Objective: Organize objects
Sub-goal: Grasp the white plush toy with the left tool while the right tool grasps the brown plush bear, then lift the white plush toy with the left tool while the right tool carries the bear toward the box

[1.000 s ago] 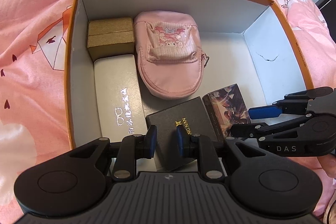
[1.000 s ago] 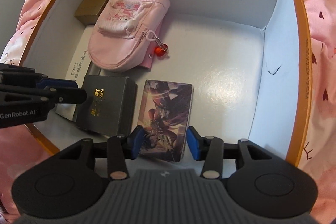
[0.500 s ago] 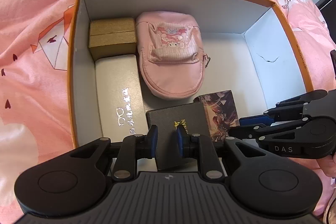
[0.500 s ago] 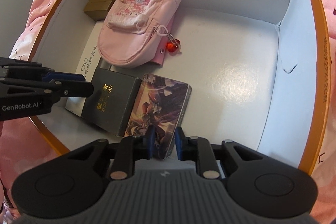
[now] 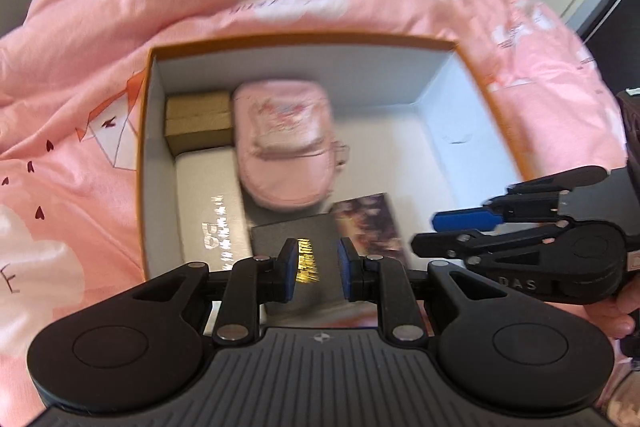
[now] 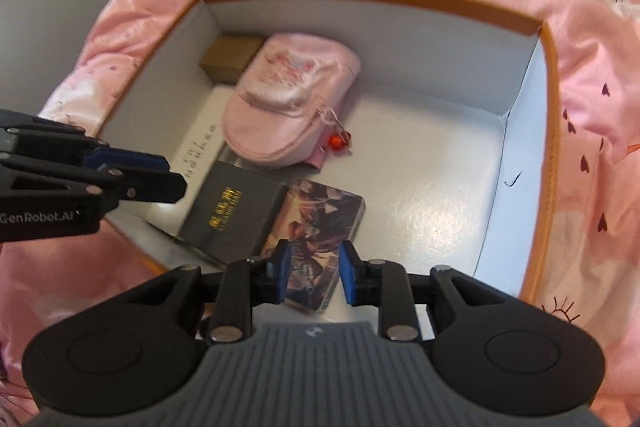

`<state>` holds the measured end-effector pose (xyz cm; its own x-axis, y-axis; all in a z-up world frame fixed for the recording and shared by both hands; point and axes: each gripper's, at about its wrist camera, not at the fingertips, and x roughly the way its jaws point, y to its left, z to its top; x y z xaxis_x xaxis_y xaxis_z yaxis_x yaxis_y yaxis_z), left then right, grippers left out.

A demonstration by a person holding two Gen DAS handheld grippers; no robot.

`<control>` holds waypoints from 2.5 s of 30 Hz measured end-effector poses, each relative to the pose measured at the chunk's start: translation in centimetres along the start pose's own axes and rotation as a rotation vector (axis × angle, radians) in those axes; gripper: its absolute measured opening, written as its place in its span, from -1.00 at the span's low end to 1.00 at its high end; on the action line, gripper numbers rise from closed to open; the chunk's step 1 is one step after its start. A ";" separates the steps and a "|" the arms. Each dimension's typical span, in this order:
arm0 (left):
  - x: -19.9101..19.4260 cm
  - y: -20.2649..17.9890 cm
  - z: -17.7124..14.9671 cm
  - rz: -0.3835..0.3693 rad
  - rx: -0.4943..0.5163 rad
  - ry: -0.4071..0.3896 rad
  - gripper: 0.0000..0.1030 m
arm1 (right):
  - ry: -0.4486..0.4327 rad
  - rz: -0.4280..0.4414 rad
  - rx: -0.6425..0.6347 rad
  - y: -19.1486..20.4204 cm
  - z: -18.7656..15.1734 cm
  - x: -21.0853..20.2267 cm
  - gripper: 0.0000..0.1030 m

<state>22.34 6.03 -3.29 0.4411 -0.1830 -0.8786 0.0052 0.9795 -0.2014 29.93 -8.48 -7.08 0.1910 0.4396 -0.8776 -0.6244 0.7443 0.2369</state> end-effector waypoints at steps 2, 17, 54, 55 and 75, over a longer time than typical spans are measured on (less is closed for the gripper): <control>-1.3 -1.2 -0.7 -0.021 0.014 -0.017 -0.54 | -0.047 0.001 0.000 0.7 -0.7 -1.7 -0.44; 0.5 -1.2 -7.4 -0.141 -0.241 0.081 -0.29 | -0.088 -0.003 0.262 -0.1 -10.5 -8.0 -0.44; 6.3 -6.5 -11.1 -0.190 -0.296 0.239 0.39 | 0.246 0.013 0.471 -1.5 -16.6 -1.7 -0.03; 6.1 -6.5 -11.1 -0.193 -0.302 0.230 0.37 | 0.243 0.014 0.467 -1.5 -16.6 -1.8 -0.03; -3.1 -6.9 -11.5 -0.166 -0.110 -0.035 0.34 | 0.025 0.050 0.279 0.4 -14.2 -8.8 -0.32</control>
<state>10.60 -1.15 -4.13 0.4730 -0.3362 -0.8144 -0.0172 0.9206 -0.3900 17.30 -19.16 -5.20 0.1443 0.4691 -0.8713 -0.3990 0.8333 0.3826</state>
